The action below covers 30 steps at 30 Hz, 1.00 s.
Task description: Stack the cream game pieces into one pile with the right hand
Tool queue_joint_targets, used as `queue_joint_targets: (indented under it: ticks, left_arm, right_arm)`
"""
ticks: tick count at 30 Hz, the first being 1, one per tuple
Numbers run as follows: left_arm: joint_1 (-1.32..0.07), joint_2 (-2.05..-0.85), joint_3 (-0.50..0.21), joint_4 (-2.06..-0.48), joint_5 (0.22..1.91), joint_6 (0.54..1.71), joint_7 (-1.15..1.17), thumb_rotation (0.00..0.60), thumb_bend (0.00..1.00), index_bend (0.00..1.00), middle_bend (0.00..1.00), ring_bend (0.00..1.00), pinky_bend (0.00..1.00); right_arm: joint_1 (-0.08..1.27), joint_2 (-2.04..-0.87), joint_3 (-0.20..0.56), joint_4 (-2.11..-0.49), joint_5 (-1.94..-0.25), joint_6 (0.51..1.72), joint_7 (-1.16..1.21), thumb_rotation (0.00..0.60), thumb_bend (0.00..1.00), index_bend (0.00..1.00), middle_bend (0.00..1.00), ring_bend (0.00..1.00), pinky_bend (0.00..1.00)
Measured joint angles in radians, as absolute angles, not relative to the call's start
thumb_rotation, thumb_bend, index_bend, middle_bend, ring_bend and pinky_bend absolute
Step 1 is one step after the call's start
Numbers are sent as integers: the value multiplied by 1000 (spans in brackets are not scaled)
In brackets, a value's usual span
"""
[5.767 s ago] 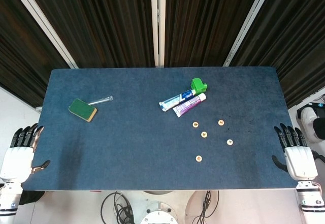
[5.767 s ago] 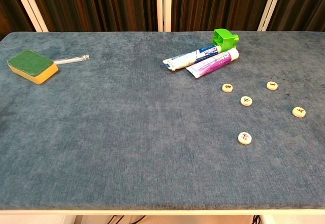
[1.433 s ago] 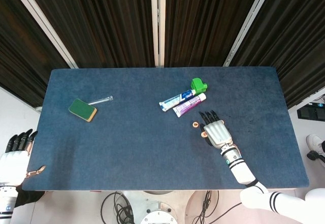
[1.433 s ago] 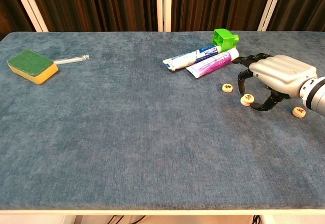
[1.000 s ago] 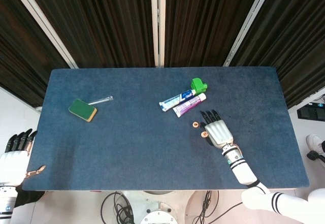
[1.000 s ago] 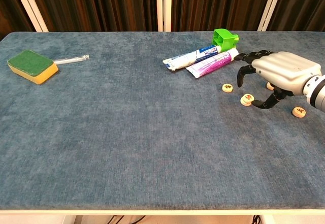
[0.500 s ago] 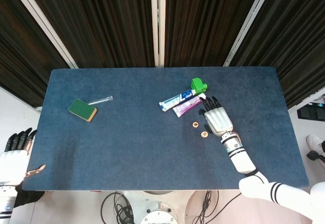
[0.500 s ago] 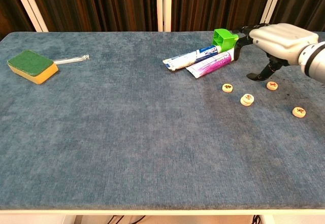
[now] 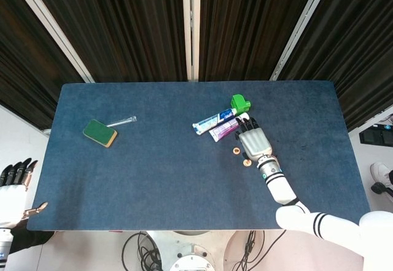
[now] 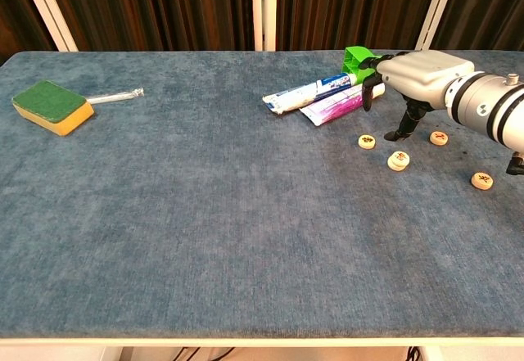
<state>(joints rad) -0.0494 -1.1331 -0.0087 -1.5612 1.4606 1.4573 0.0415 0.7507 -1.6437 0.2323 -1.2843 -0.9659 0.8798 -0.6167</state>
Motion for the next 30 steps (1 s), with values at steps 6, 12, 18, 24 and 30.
queue_joint_targets:
  ticks: [6, 12, 18, 24, 30]
  left_arm:
    - [-53, -1131, -12, -1562, 1456, 1445, 27, 600, 109, 0, 0, 0, 0]
    - [-50, -1129, -16, -1553, 1447, 1446, 12, 600, 109, 0, 0, 0, 0]
    - [-53, -1128, -20, -1550, 1447, 1445, 6, 600, 109, 0, 0, 0, 0]
    - [-55, -1130, -22, -1548, 1452, 1448, 1, 600, 110, 0, 0, 0, 0]
    - [-59, -1129, -24, -1552, 1452, 1445, 6, 600, 110, 0, 0, 0, 0]
  right_arm:
    - [779, -1659, 234, -1287, -892, 888, -663, 600, 94, 462, 18, 0, 0]
    - [804, -1683, 230, -1257, -836, 881, -690, 600, 94, 468, 21, 0, 0]
    - [827, -1706, 223, -1228, -807, 874, -696, 600, 94, 468, 28, 0, 0]
    - [838, -1713, 214, -1215, -786, 859, -694, 600, 91, 473, 30, 0, 0]
    - [849, -1719, 206, -1205, -770, 851, -687, 600, 140, 492, 30, 0, 0]
